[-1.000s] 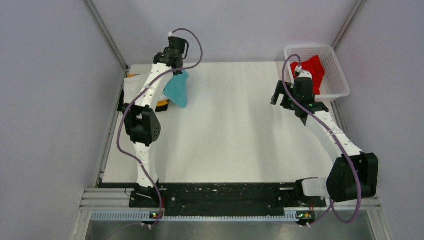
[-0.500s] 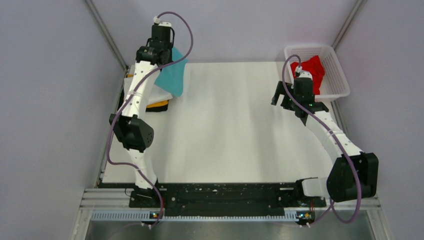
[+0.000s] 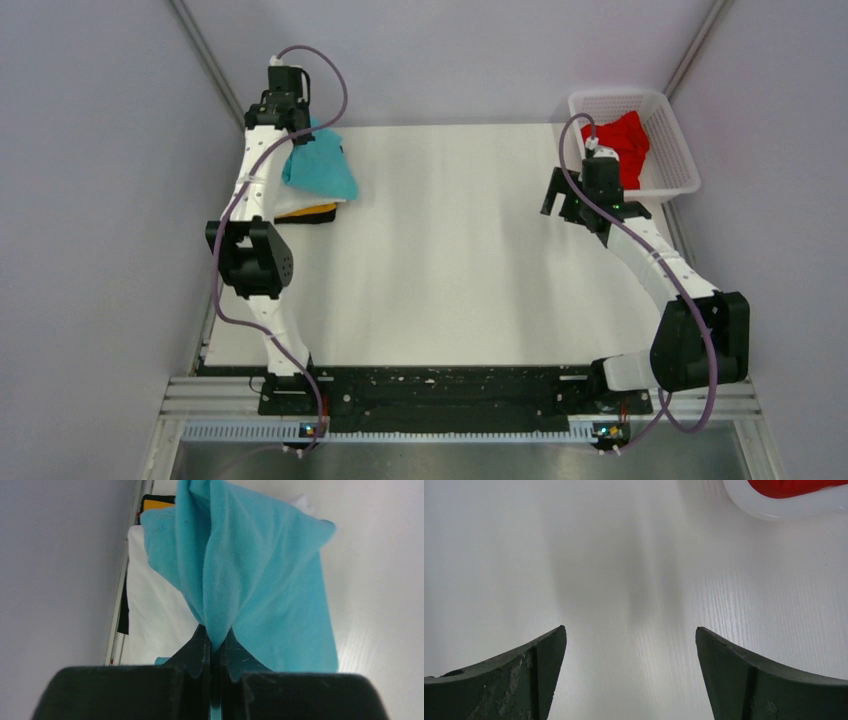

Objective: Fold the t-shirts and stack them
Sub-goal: Put the neatly folded tshirt into the corner of the board with the left arm

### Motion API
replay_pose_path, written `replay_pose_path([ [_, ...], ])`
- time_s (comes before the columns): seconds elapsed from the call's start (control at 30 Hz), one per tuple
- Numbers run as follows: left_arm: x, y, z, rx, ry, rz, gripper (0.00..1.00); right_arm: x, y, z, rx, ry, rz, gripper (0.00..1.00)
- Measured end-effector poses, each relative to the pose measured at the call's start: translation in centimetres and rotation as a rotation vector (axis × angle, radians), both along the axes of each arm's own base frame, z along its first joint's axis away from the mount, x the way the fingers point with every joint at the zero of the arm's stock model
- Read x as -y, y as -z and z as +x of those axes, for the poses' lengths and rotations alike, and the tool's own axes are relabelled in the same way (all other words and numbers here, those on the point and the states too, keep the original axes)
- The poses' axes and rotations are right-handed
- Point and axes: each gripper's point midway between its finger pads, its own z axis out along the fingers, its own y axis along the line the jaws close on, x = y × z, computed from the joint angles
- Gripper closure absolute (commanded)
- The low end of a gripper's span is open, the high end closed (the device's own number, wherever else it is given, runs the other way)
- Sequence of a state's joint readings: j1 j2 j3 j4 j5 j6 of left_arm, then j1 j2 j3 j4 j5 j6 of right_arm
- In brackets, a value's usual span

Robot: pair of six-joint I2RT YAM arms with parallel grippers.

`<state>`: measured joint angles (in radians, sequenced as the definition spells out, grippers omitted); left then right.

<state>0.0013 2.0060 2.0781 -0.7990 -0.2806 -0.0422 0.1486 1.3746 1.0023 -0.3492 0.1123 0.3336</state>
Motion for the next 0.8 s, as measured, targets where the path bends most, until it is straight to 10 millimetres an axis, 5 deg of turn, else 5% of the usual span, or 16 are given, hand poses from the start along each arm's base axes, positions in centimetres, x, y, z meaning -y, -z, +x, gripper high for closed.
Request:
replay_pose_path([
  [0.23,-6.4,4.4,2.0,-0.035,-0.084,0.066,1.00,0.0,0.6,-0.2,-0.025,-0.001,-0.004,0.01],
  [0.5,-8.9,7.2,2.9,-0.054,-0.101,0.090,0.94,0.2,-0.4,0.2,-0.016,0.006,-0.013,0.01],
  [0.67,-9.9,6.3,3.4,-0.005,-0.161,0.113,0.26,0.9,-0.5,0.1,-0.020,0.032,-0.043,0.01],
  [0.8,-10.8,5.9,3.5,0.036,-0.227,0.086,0.09,1.4,-0.4,0.0,-0.025,0.050,-0.060,0.01],
])
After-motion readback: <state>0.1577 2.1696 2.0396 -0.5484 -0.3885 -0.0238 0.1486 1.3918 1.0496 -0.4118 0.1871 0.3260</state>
